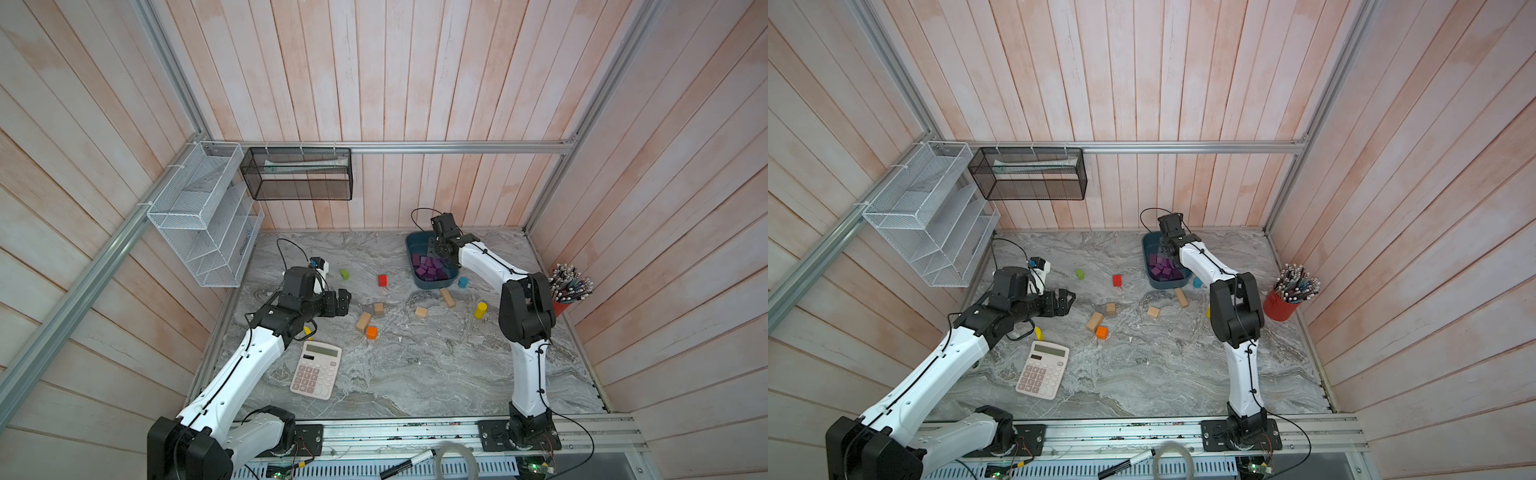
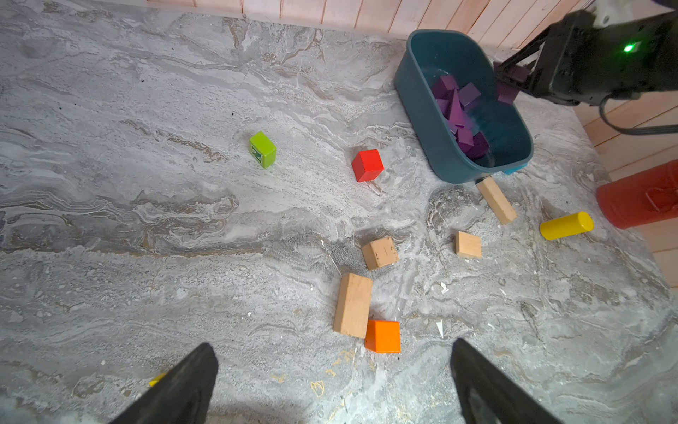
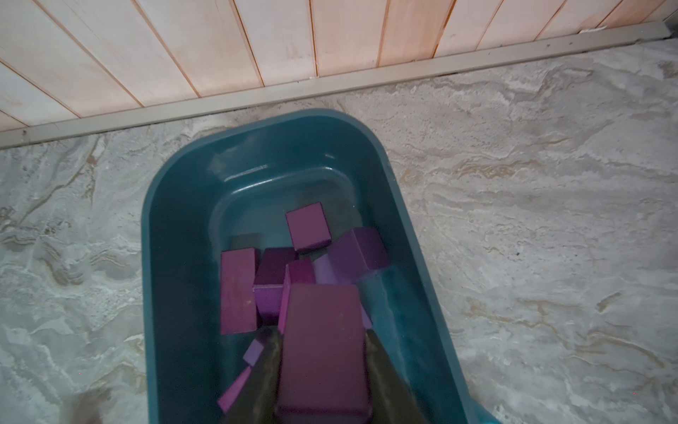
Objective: Pick purple bricks into the storage bin
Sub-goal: Place the building block in the storage box.
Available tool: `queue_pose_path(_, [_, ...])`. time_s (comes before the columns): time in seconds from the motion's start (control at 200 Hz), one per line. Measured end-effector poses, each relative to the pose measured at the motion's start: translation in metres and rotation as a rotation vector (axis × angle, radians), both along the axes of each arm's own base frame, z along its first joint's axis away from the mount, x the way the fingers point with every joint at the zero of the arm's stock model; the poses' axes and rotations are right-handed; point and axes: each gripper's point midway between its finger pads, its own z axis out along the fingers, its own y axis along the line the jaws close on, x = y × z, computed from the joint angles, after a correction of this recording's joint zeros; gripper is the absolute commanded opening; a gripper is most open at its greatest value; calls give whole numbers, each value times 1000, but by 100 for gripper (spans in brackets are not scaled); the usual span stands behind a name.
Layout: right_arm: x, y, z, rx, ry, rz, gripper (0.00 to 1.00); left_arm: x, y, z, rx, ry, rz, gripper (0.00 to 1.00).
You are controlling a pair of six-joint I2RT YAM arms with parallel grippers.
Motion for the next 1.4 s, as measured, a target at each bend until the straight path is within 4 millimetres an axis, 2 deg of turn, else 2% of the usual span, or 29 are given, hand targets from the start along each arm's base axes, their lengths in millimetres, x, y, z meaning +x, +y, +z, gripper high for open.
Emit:
queue_pose_path(0.29, [1, -2, -20, 0, 35, 3, 25, 1, 0, -11, 13, 37, 2, 100])
queue_pose_path(0.485, [-1, 0, -39, -3, 72, 11, 25, 1, 0, -12, 12, 42, 5, 100])
queue_pose_path(0.585, [-2, 0, -43, -1, 80, 10, 27, 1, 0, -12, 11, 42, 6, 100])
queue_pose_path(0.83, [-6, 1, -50, 3, 91, 14, 38, 0, 1, -10, 11, 35, 5, 100])
queue_pose_path(1.07, [-22, -1, -71, 6, 130, 33, 55, 4, 8, -5, 37, 1, 40, 100])
queue_pose_path(1.175, [-30, -2, -64, 25, 116, 52, 63, 7, 14, -8, 63, -14, 67, 100])
queue_pose_path(1.235, [-34, -1, -51, 43, 92, 68, 67, 8, 18, -12, 80, -23, 81, 100])
queue_pose_path(1.4, [-33, -8, 4, 105, -30, 92, 74, 8, 25, -14, 92, -78, 110, 100])
